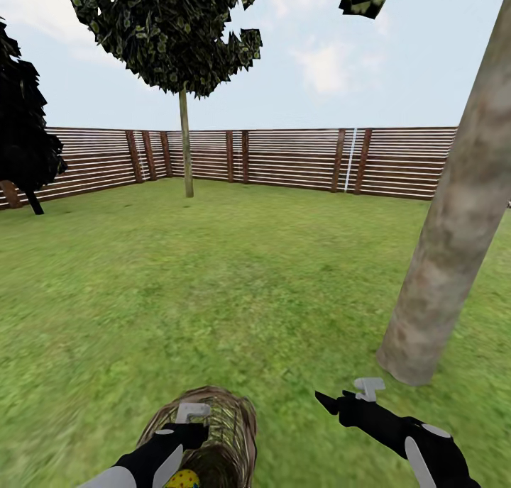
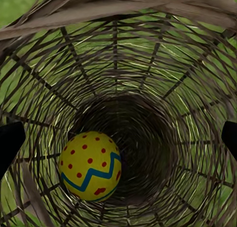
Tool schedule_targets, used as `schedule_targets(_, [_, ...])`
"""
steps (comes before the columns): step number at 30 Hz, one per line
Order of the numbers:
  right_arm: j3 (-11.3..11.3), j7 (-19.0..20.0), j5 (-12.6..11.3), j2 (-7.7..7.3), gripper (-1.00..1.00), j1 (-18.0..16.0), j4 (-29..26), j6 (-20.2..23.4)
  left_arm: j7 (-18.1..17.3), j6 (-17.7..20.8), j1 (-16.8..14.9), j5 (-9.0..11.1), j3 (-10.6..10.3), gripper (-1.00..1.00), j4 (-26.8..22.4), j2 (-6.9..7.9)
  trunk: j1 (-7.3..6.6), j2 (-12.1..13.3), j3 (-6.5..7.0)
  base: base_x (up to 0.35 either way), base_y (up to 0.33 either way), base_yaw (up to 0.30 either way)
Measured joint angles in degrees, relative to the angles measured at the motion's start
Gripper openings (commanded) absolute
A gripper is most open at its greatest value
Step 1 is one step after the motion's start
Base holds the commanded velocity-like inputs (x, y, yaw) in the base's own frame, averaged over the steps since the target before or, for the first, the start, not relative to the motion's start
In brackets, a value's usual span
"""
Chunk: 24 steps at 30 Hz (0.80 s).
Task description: Take the three Easter eggs out of the wicker basket on the lawn in the garden, then place them on the lawn next to a single tree (choose any tree) so that all three eggs are next to the same tree and none are left in the basket.
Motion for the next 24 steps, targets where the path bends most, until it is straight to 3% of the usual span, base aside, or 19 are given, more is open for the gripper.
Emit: schedule_targets(24, [-0.02,0.67,-0.08,-0.08,1.00,0.00,0.00,-0.35,0.10,0.24,0.00,0.00,0.01,1.00,0.06,0.02,5.27,-9.63,-4.31,0.000,0.000,0.000])
